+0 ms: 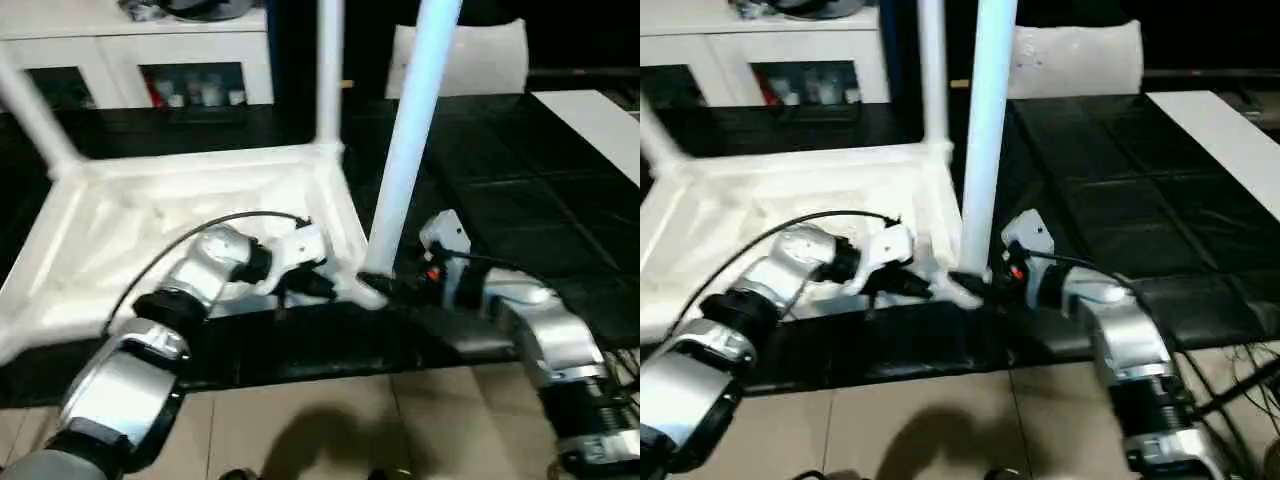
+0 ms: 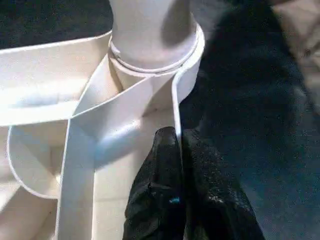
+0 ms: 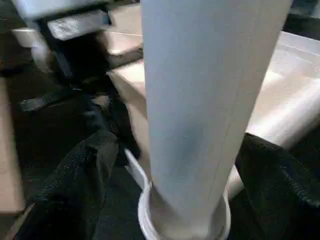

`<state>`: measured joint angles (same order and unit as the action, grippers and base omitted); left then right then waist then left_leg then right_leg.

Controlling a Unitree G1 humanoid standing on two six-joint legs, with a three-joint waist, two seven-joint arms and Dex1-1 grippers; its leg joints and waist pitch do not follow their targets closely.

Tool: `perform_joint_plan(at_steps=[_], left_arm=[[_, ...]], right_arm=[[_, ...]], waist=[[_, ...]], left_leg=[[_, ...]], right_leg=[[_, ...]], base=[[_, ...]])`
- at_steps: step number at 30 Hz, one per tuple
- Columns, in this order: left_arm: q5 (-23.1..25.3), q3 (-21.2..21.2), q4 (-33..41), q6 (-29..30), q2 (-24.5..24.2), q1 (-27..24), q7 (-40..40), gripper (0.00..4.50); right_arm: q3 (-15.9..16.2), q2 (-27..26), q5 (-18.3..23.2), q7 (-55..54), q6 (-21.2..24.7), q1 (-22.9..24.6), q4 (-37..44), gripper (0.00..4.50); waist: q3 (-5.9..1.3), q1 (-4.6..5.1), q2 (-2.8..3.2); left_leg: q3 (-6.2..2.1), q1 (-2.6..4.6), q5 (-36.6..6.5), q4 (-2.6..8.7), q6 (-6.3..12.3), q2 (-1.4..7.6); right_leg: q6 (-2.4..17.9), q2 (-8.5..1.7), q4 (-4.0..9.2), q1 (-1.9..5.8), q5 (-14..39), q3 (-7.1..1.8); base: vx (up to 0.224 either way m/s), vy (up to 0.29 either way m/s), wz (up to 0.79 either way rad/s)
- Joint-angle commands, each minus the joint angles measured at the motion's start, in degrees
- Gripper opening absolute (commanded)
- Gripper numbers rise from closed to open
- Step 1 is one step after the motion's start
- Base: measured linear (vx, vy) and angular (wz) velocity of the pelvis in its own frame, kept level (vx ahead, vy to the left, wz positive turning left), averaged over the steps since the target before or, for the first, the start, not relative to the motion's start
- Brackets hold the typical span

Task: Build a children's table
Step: Rotate leg to tighten

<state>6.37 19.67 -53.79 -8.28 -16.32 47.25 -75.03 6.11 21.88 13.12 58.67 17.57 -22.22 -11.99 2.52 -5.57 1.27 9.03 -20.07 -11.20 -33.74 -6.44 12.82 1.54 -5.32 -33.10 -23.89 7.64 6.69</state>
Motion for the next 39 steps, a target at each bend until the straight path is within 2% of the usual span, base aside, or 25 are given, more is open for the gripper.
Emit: perform_joint_plan(at_steps=[1, 5, 6, 8, 10, 13, 16, 17, 23, 30, 34, 35, 36, 37, 39], left_arm=[[-1.05, 1.58, 3.22, -2.65, 0.41, 0.96, -4.57, 0.0], [-1.17, 3.7, 4.35, -4.13, -0.35, 0.71, -11.88, 0.0], [-1.17, 3.78, 4.39, -4.19, -0.38, 0.69, -12.14, 0.0], [-1.34, 4.35, 4.76, -4.67, -0.54, 0.57, -14.5, 0.0], [-0.68, 5.5, 5.09, -5.51, -0.76, 0.54, -16.87, 0.0], [-0.4, 6.0, 5.16, -5.89, -0.97, 0.46, -17.35, 0.0], [-0.69, 6.74, 5.48, -6.02, -1.31, 0.32, -17.47, 0.0], [-0.81, 6.93, 5.61, -6.05, -1.4, 0.27, -17.47, 0.0], [-1.36, 8.46, 5.95, -6.79, -2.43, 0.05, -17.47, 0.0], [-2.01, 8.86, 6.35, -6.05, -2.94, -0.26, -17.47, 0.0], [-1.82, 6.63, 6.3, -3.02, -1.94, 0.12, -16.1, 0.0], [-1.65, 6.58, 6.21, -2.78, -1.86, 0.3, -15.33, 0.0], [-0.93, 5.63, 4.93, 0.53, -0.79, 1.36, -9.8, 0.0], [-1.04, 4.98, 4.43, 1.48, -0.25, 1.69, -7.74, 0.0], [-1.41, 4.34, 4.08, 2.33, 0.27, 1.96, -5.85, 0.0]], right_arm=[[1.0, 1.6, 1.51, 4.5, 0.98, -0.26, 1.38, 3.95], [3.64, 4.78, 3.86, 14.09, 2.35, -0.85, 1.66, 3.95], [3.76, 4.88, 3.99, 14.38, 2.39, -0.89, 1.64, 3.95], [4.75, 5.6, 4.57, 16.67, 2.46, -1.24, 1.36, 3.69], [5.8, 6.31, 5.28, 19.29, 4.18, -1.46, 1.35, 3.61], [6.51, 6.8, 5.67, 20.56, 4.9, -1.46, 1.67, 3.24], [7.04, 7.32, 6.09, 22.13, 5.43, -1.35, 1.97, 3.14], [7.03, 7.37, 6.26, 22.37, 5.64, -1.28, 2.1, 2.91], [7.62, 7.51, 7.25, 23.75, 6.93, -1.05, 2.83, 2.36], [7.52, 6.59, 8.08, 23.34, 7.58, -1.15, 2.59, 2.15], [6.28, 4.77, 8.69, 19.94, 7.97, -0.67, 2.82, 2.13], [5.99, 4.4, 8.62, 19.01, 7.97, -0.57, 2.82, 2.13], [4.67, 2.13, 6.77, 12.82, 6.6, -0.34, 2.01, 2.12], [4.2, 1.18, 5.86, 10.1, 6.02, -0.23, 1.69, 2.12], [3.61, 0.17, 5.25, 7.43, 6.01, -0.18, 1.4, 2.11]], waist=[[-4.08, -0.03, -0.08], [-4.24, -0.93, -0.31], [-4.18, -0.99, -0.28], [-4.17, -1.18, -0.29], [-4.11, -1.46, -0.5], [-4.09, -1.75, -0.39], [-4.12, -2.14, -0.54], [-4.15, -2.2, -0.53], [-4.15, -2.2, -0.6], [-4.14, -2.15, -0.54], [-4.06, -2.02, -0.52], [-3.95, -1.98, -0.53], [-3.95, -1.86, -0.47], [-3.82, -1.77, -0.24], [-3.8, -1.44, -0.46]], left_leg=[[1.03, 0.01, -9.83, 3.61, 5.14, 0.19], [1.09, 0.02, -9.02, 3.48, 5.63, 0.3], [1.06, -0.17, -9.01, 3.5, 5.57, 0.28], [1.02, -0.09, -9.34, 3.54, 5.15, 0.28], [1.01, -0.04, -9.38, 3.6, 4.87, 0.27], [1.01, -0.02, -9.4, 3.61, 4.4, 0.32], [1.02, 0.08, -9.21, 3.64, 4.26, 0.4], [1.01, -0.05, -8.91, 3.6, 4.19, 0.36], [1.01, -0.12, -8.71, 3.58, 3.91, 0.25], [0.99, -0.12, -8.78, 3.62, 3.56, 0.26], [1.04, -0.15, -8.89, 3.61, 3.34, 0.11], [1.08, -0.05, -9.43, 3.63, 3.2, 0.06], [1.03, -0.07, -9.72, 3.68, 2.84, 0.07], [0.98, 0.19, -10.24, 3.69, 2.06, -0.04], [0.92, 0.13, -10.77, 3.73, 1.62, -0.37]], right_leg=[[10.54, -2.53, 3.61, 4.19, 16.48, -2.59], [11.73, -2.6, 3.11, 4.22, 13.48, -2.72], [11.58, -2.61, 3.15, 4.29, 13.92, -2.65], [10.94, -2.73, 3.3, 4.26, 15.62, -2.59], [10.05, -2.72, 3.52, 4.22, 17.73, -2.57], [9.45, -2.74, 3.62, 4.09, 18.73, -2.59], [9.28, -2.69, 3.55, 4.03, 18.58, -2.62], [9.26, -2.7, 3.45, 4.07, 18.08, -2.62], [8.63, -2.63, 3.56, 4.06, 18.91, -2.57], [8.42, -2.65, 3.56, 4.12, 19.26, -2.5], [8.2, -2.63, 3.73, 4.14, 20.04, -2.45], [7.79, -2.62, 3.99, 4.03, 21.46, -2.41], [7.17, -2.7, 4.05, 3.97, 22.75, -2.43], [6.44, -2.65, 4.3, 3.72, 24.37, -2.33], [4.97, -2.55, 4.72, 3.9, 27.16, -2.01]], base=[[0.0, 0.0, 0.0], [0.0, 0.0, 0.0], [0.0, 0.0, 0.0], [0.0, 0.0, 0.0], [0.0, 0.0, 0.0], [0.0, 0.0, 0.0], [0.0, 0.0, 0.0], [0.0, 0.0, 0.0], [0.0, 0.0, 0.0], [0.0, 0.0, 0.0], [0.0, 0.0, 0.0], [0.0, 0.0, 0.0], [0.0, 0.0, 0.0], [0.0, 0.0, 0.0], [0.0, 0.0, 0.0]])
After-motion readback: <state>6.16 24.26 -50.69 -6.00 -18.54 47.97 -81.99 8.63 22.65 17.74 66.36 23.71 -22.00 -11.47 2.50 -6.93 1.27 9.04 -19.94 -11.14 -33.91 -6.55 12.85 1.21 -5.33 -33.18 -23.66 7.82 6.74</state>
